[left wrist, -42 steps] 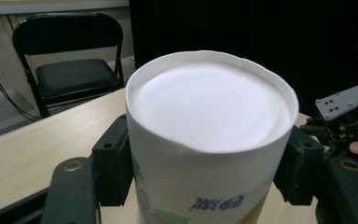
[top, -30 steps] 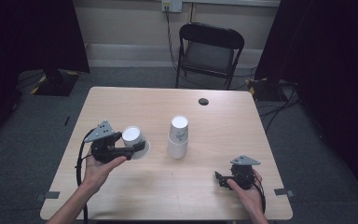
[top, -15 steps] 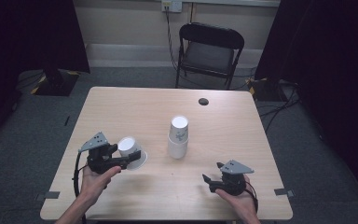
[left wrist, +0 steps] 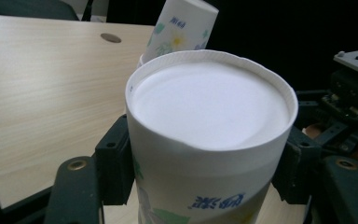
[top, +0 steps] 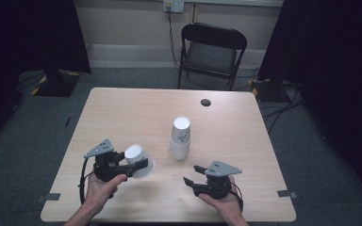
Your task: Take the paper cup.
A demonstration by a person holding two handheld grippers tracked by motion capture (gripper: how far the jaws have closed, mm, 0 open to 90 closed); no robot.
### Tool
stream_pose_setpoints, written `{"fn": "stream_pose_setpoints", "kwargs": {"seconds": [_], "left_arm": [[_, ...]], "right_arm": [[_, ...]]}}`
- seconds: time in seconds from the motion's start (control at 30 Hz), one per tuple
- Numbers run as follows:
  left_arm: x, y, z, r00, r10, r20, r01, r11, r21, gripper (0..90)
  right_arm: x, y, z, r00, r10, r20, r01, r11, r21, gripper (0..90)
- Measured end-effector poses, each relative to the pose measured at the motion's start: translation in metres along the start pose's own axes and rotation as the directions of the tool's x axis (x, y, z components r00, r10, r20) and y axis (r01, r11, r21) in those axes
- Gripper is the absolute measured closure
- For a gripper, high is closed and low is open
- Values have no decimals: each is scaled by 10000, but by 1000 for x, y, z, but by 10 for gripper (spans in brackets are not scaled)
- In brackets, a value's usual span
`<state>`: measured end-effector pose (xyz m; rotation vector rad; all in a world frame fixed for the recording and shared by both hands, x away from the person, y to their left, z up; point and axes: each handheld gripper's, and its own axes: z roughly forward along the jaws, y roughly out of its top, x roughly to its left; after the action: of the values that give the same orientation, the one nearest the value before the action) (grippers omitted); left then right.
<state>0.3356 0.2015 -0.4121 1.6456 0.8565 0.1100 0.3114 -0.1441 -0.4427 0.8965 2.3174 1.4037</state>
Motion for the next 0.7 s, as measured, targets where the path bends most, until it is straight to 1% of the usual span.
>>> {"fn": "stream_pose_setpoints", "kwargs": {"seconds": [0.03, 0.07, 0.13, 0.17, 0.2, 0.23, 0.27, 0.3, 0.33, 0.37, 0.43, 0.47, 0.5, 0.57, 0.63, 0.7], "left_arm": [[-2, 1, 0, 10000, -8, 69, 8, 10000, -44, 350], [-3, 3, 0, 9999, 95, 139, -95, 10000, -15, 350], [-5, 3, -1, 9996, 107, 254, -106, 9999, -42, 350], [-5, 3, -1, 9996, 107, 254, -106, 9999, -42, 349], [-6, 3, 0, 9995, 130, 279, -129, 9999, -46, 349], [-6, 2, 1, 9994, 88, 338, -87, 10000, -16, 348], [-6, 1, 1, 9992, 81, 397, -81, 10000, -1, 347], [-6, 1, 1, 9992, 81, 397, -81, 10000, -1, 346], [-7, 0, 2, 9992, 104, 384, -103, 9999, -25, 346], [-8, 0, 2, 9988, 114, 470, -114, 9999, 5, 345], [-10, -1, 3, 9986, 162, 498, -163, 9999, 23, 344], [-11, 0, 3, 9982, 119, 592, -120, 9999, 13, 343], [-12, 0, 4, 9975, 42, 702, -42, 10000, -6, 343], [-14, 1, 5, 9970, 88, 774, -87, 10000, -12, 343], [-16, 0, 7, 9959, 129, 900, -134, 9999, 52, 343], [-19, -2, 9, 9959, 166, 893, -179, 9997, 135, 342]], "right_arm": [[3, 7, 4, 9995, -310, -90, 311, 9995, 75, 411], [6, 14, 9, 9984, -534, -191, 535, 9986, 21, 414], [12, 27, 18, 9959, -763, -481, 756, 9970, -176, 424], [12, 27, 18, 9959, -763, -481, 756, 9970, -176, 424], [19, 35, 28, 9914, -1117, -677, 1099, 9935, -298, 432], [22, 38, 33, 9891, -1259, -759, 1238, 9918, -318, 437], [23, 39, 38, 9880, -1290, -847, 1263, 9913, -357, 453], [23, 39, 38, 9880, -1290, -847, 1263, 9913, -357, 453], [24, 39, 43, 9873, -1261, -970, 1227, 9916, -402, 464], [24, 38, 49, 9870, -1117, -1155, 1081, 9935, -370, 478], [24, 34, 55, 9866, -1074, -1231, 1024, 9937, -460, 493], [24, 32, 57, 9861, -971, -1345, 906, 9944, -537, 505], [25, 30, 58, 9852, -964, -1421, 889, 9943, -584, 511], [28, 29, 59, 9815, -1179, -1506, 1100, 9921, -598, 529], [28, 29, 60, 9806, -1237, -1518, 1133, 9907, -754, 561], [29, 28, 60, 9803, -1328, -1464, 1204, 9886, -906, 575]]}}
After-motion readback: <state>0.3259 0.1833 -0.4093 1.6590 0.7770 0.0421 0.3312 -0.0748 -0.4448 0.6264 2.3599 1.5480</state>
